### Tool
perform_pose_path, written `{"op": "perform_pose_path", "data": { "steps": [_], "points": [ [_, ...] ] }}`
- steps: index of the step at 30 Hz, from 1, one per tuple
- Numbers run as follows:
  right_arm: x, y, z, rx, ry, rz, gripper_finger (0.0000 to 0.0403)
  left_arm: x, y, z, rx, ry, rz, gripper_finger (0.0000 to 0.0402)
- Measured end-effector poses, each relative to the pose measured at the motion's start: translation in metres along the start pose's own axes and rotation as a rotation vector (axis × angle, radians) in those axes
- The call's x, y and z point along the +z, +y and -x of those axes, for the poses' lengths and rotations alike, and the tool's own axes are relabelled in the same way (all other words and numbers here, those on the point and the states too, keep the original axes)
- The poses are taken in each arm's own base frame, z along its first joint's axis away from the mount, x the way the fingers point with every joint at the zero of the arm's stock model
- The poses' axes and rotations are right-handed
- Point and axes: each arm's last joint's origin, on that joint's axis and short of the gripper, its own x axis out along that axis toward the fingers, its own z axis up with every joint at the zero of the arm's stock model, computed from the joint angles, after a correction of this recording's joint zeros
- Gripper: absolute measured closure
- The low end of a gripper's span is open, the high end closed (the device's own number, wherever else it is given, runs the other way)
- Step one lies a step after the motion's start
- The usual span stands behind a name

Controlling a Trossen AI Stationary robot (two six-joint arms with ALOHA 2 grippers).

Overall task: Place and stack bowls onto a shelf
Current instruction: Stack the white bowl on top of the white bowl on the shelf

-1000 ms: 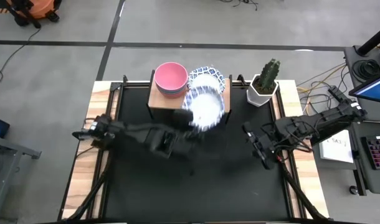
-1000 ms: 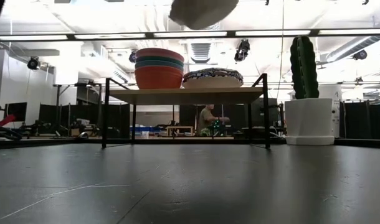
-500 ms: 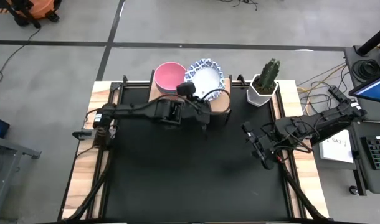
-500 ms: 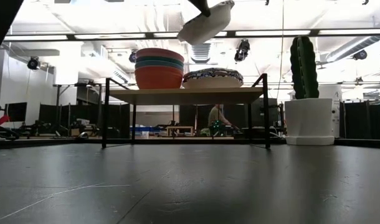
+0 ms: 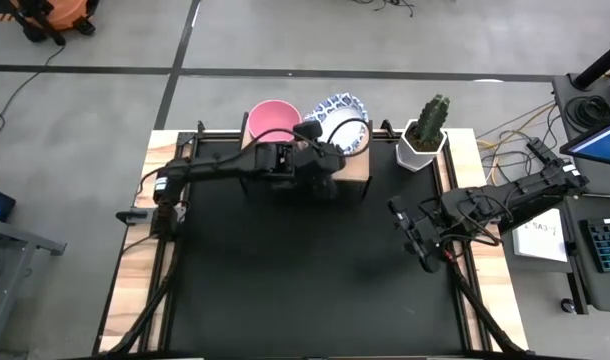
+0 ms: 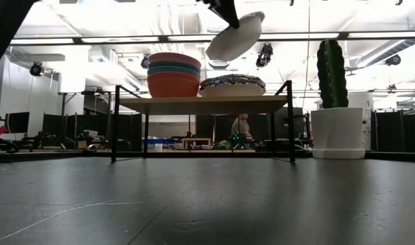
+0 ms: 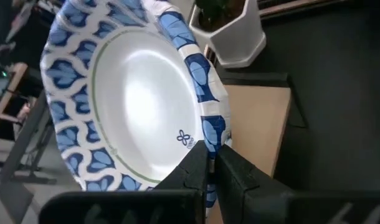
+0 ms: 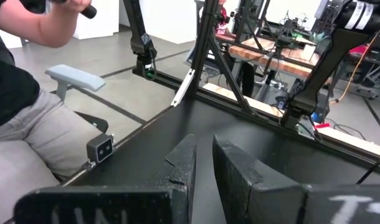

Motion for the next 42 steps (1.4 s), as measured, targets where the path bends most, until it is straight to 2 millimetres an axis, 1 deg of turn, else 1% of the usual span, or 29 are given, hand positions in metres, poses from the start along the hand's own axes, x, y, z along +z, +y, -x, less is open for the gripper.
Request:
{"op": "perform_pose_path", "data": {
  "steps": [5, 14, 23, 28, 35, 38, 42],
  "points": [
    [0.0, 0.0, 0.0, 0.001, 0.004, -0.002, 0.036, -0.005, 0.005, -0.024, 0.024, 0.045, 0.029, 0.0398],
    [-0.002, 0.0, 0.0, 0.003, 0.015, -0.003, 0.036, -0.012, 0.008, -0.047, 0.05, 0.095, 0.042, 0.0385],
    [-0.002, 0.0, 0.0, 0.004, 0.019, -0.004, 0.036, -0.015, 0.002, -0.063, 0.051, 0.124, 0.032, 0.0382],
    [-0.002, 0.0, 0.0, 0.005, 0.023, -0.005, 0.036, -0.016, 0.002, -0.064, 0.051, 0.126, 0.028, 0.0362],
    [-0.002, 0.0, 0.0, 0.005, 0.023, -0.005, 0.036, -0.015, 0.003, -0.062, 0.051, 0.124, 0.029, 0.0297],
    [-0.002, 0.0, 0.0, 0.005, 0.023, -0.005, 0.036, -0.01, 0.005, -0.052, 0.046, 0.12, 0.037, 0.027],
    [-0.002, 0.0, 0.0, 0.005, 0.023, -0.005, 0.036, 0.002, 0.012, -0.032, 0.042, 0.072, 0.057, 0.0248]
  ]
}}
